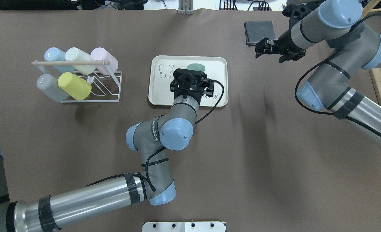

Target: Pick up and place green cup on tray

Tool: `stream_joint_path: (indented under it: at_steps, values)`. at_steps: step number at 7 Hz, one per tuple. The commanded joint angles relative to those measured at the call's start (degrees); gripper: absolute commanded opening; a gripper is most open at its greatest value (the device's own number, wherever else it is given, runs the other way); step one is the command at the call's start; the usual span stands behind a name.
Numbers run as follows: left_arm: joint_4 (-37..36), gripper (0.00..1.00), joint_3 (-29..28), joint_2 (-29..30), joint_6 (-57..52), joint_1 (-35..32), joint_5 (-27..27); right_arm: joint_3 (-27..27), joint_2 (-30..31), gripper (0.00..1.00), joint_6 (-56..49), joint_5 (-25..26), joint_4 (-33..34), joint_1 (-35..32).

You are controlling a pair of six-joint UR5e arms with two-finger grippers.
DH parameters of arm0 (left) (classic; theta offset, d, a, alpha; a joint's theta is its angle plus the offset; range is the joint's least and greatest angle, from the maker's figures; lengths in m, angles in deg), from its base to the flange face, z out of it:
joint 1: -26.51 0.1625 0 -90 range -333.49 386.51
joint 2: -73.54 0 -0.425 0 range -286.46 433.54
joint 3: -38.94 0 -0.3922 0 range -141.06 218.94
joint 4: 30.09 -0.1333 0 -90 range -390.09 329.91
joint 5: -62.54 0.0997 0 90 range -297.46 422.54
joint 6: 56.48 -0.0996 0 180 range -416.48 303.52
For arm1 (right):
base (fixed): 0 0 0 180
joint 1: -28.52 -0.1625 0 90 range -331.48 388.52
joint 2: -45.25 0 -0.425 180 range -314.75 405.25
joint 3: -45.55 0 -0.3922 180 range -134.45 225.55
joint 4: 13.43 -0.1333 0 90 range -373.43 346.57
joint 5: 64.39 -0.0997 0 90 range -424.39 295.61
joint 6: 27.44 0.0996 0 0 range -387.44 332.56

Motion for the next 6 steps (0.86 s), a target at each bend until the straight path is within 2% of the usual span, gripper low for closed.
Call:
stream_joint_path:
  at_steps: [1, 2, 3, 4, 6]
  values:
    - [0.25, 0.12, -3.77, 1.72, -1.18, 1.02, 4.2, 14.21, 3.85, 1.0, -9.86, 4.02, 18.36, -2.77]
    - [0.16, 0.12, -5.18, 1.9, -1.27, 2.07, 7.27, 19.75, 6.82, 1.0, -16.78, 7.79, 24.53, -3.13]
    - [0.16, 0.12, -5.37, 2.17, -1.27, 2.69, 8.25, 22.25, 9.11, 1.0, -26.25, 6.96, 30.68, -7.05]
    - [0.33, 0.12, -6.32, 2.17, -1.19, 2.7, 9.22, 22.36, 9.83, 1.0, -36.26, 5.38, 35.96, -11.44]
    - [1.47, 0.12, -7.39, 2.43, -0.84, 2.26, 9.14, 21.14, 13.6, 1.0, -48.97, 4.58, 36.28, -17.25]
